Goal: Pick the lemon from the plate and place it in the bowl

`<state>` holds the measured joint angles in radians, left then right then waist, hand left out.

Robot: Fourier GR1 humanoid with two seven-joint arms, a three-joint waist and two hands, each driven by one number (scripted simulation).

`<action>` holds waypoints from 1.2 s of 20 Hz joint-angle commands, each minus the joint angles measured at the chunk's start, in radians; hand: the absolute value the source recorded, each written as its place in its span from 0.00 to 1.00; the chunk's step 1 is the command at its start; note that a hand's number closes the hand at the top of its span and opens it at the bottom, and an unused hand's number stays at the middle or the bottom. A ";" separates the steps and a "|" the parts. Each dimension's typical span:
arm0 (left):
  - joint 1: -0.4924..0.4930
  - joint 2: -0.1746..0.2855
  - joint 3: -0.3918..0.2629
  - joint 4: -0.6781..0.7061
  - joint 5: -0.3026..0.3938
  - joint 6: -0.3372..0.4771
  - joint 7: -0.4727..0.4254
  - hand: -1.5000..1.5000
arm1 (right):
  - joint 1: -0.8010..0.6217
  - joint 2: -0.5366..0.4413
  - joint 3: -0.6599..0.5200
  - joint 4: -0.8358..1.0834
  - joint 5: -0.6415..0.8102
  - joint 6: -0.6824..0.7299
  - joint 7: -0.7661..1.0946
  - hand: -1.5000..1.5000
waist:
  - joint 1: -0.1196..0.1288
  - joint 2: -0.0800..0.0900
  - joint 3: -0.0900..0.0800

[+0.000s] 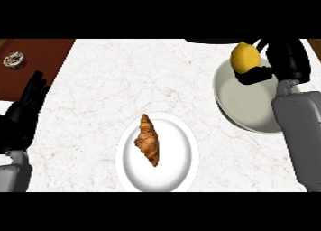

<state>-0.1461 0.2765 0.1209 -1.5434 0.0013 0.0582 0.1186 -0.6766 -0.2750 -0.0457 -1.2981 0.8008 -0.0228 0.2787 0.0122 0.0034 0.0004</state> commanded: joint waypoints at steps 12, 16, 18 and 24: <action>-0.047 -0.003 0.022 0.052 0.003 -0.013 -0.005 0.50 | -0.060 -0.077 -0.167 0.474 -0.158 0.111 -0.278 0.00 | -0.005 0.002 0.001; -0.054 -0.025 -0.006 0.009 -0.023 0.022 0.039 0.50 | -0.069 -0.041 -0.345 0.466 -0.351 0.075 -0.354 0.00 | -0.008 0.003 0.004; 0.000 -0.003 0.014 -0.006 -0.011 -0.001 0.014 0.50 | -0.081 -0.067 -0.442 0.414 -0.459 0.107 -0.351 0.00 | -0.018 -0.008 0.003; 0.036 -0.001 0.033 -0.014 -0.001 -0.016 -0.029 0.50 | -0.003 -0.173 -0.569 0.421 -0.634 0.261 -0.346 0.00 | -0.015 -0.006 0.000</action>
<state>-0.1441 0.2693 0.1390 -1.5376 -0.0085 0.0557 0.1164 -0.7214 -0.3857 -0.5437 -0.8674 0.2646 0.1602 -0.0701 -0.0050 -0.0009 0.0013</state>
